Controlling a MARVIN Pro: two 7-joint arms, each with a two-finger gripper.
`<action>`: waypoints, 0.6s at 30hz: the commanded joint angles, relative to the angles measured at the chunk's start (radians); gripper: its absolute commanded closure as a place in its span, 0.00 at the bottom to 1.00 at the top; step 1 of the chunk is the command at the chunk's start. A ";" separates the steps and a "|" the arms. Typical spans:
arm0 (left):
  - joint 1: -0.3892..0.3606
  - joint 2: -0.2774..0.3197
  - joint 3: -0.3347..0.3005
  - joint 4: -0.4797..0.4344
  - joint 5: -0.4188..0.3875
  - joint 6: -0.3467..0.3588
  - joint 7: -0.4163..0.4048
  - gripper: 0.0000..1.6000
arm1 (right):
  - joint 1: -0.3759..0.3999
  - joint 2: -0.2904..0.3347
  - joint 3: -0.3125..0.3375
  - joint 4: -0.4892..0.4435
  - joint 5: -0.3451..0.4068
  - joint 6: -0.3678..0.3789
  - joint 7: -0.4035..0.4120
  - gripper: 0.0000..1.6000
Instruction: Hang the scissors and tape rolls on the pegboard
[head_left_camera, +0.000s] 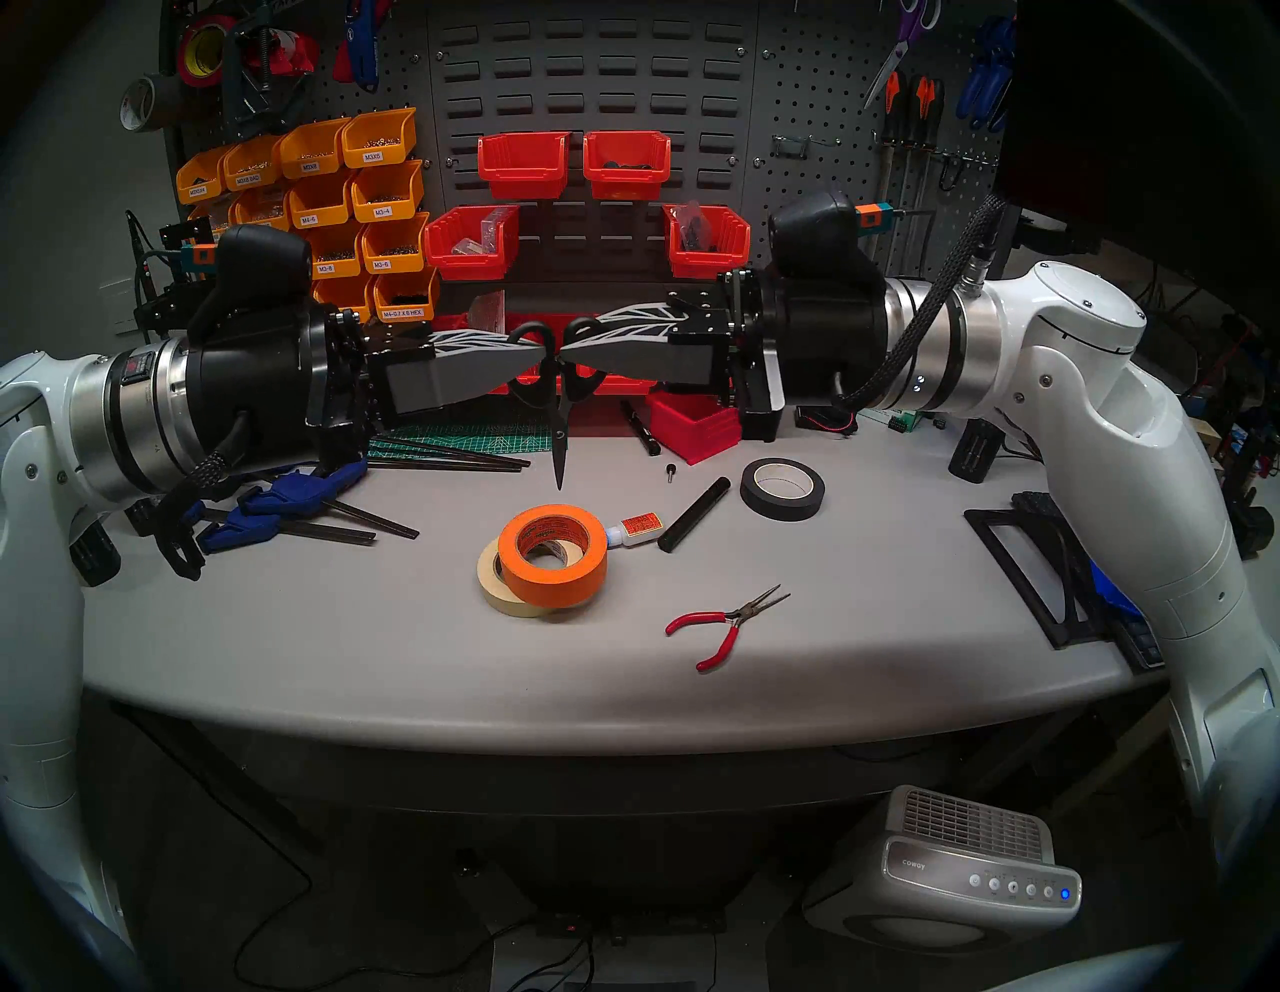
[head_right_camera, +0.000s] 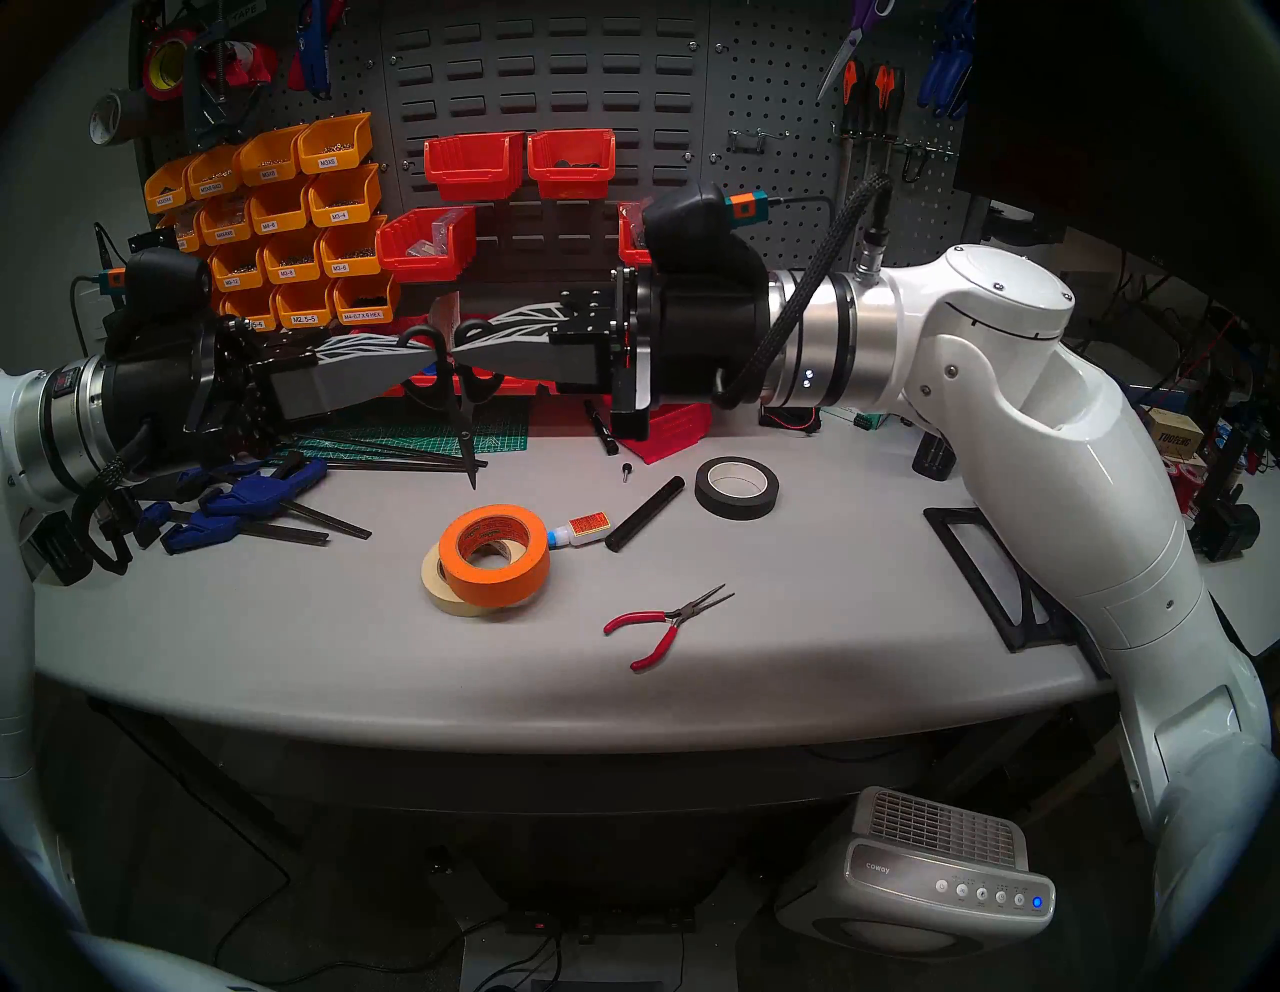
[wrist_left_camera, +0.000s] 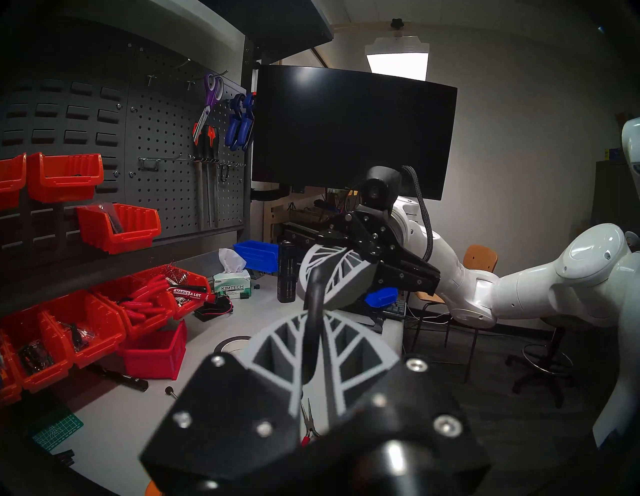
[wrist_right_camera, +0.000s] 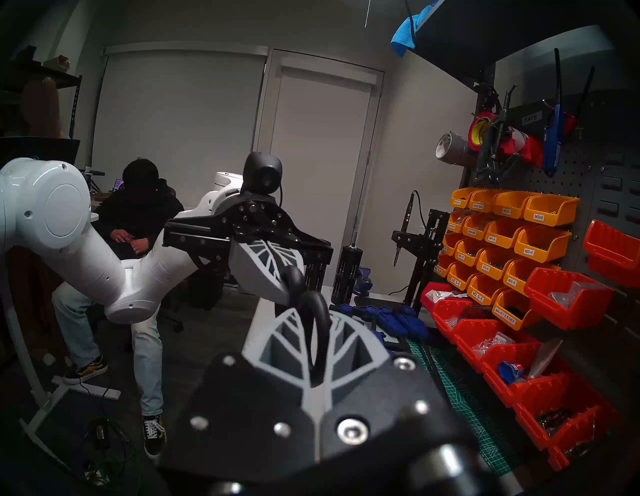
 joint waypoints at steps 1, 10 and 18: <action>-0.052 0.019 0.013 0.009 -0.016 0.000 0.001 0.00 | 0.029 0.004 0.027 -0.005 -0.001 -0.005 0.000 1.00; -0.052 0.025 -0.010 0.021 0.001 -0.015 -0.001 0.00 | 0.029 0.006 0.029 -0.003 -0.001 -0.003 0.003 1.00; -0.030 0.007 -0.117 0.032 0.096 -0.082 0.059 0.00 | 0.027 0.018 0.037 -0.016 0.006 0.006 -0.006 1.00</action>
